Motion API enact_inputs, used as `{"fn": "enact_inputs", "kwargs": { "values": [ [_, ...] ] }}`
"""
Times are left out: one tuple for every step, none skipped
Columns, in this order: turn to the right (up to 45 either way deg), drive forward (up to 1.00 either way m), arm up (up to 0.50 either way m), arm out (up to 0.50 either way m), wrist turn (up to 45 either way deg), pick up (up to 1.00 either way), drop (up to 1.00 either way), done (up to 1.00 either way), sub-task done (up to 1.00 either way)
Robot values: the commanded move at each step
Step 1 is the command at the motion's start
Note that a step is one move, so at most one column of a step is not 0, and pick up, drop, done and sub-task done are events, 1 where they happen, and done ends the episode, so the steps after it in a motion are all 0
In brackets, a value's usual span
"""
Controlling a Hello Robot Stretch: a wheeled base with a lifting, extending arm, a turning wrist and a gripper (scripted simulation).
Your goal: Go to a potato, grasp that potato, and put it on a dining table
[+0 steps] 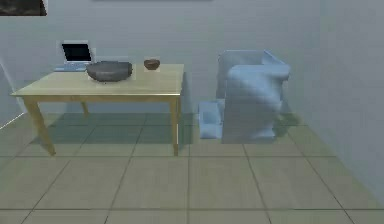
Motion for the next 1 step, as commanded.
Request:
{"fn": "enact_inputs", "kwargs": {
  "values": [
    [0.0, 0.25, 0.00, 0.00, 0.0, 0.00, 0.00, 0.00, 0.00]
  ]
}}
